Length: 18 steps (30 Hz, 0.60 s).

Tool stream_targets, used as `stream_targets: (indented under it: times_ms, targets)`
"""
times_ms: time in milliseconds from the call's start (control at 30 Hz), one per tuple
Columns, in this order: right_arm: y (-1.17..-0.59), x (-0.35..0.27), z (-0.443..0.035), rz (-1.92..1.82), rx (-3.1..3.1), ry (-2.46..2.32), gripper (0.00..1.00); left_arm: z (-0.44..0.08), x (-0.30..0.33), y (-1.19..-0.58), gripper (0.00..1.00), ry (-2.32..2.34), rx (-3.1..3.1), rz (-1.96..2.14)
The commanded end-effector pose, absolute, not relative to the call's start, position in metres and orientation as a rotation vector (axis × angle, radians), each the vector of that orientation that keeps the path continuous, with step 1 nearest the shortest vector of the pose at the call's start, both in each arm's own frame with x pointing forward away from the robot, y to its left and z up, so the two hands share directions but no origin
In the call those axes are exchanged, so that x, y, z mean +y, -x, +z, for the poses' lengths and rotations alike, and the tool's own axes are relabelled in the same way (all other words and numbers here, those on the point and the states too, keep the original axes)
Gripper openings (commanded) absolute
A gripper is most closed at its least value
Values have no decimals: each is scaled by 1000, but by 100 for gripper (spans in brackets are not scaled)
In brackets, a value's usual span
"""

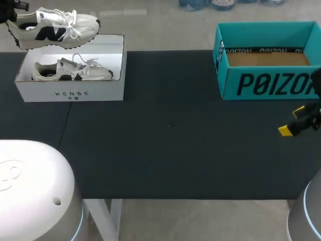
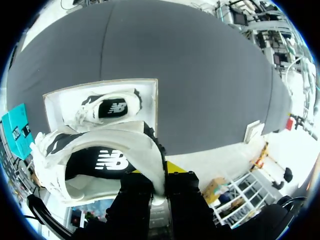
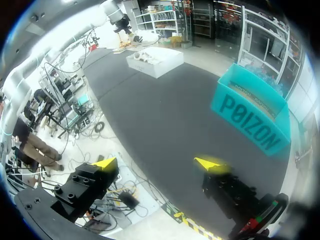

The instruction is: Take the shoe out of the shoebox, open the shoe tongue, remove and reinsert the insole, then place the shoe into the shoebox

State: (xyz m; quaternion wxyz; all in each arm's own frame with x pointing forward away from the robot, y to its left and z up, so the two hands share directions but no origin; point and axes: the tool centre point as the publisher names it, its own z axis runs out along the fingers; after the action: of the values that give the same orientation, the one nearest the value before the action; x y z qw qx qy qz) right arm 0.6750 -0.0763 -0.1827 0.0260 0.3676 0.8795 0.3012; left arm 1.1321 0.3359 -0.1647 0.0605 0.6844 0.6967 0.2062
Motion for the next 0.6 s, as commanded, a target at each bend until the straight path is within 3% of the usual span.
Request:
stream_targets:
  times_ms: [33, 600]
  targets:
    - [-670, -77, -184, 931, 2708, -1137, 100, -169, 334, -1156, 0, -2091, 2117, 606]
    - [-670, -77, -184, 931, 2708, -1137, 100, -221, 324, -1220, 0, -2054, 2231, 559]
